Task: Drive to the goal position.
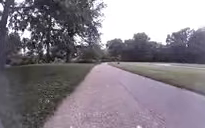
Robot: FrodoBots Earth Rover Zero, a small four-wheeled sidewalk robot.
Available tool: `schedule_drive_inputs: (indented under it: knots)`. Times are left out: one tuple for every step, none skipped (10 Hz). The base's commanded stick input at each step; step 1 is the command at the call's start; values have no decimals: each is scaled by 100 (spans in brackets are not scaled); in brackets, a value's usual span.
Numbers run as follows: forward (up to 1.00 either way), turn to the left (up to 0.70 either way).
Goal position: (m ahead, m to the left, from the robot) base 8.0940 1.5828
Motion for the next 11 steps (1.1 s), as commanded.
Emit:
schedule_drive_inputs:
  knots:
    - [70,0]
    - [70,0]
    - [70,0]
    - [70,0]
    - [70,0]
    - [70,0]
    - [70,0]
    - [70,0]
    - [70,0]
    - [70,0]
    - [70,0]
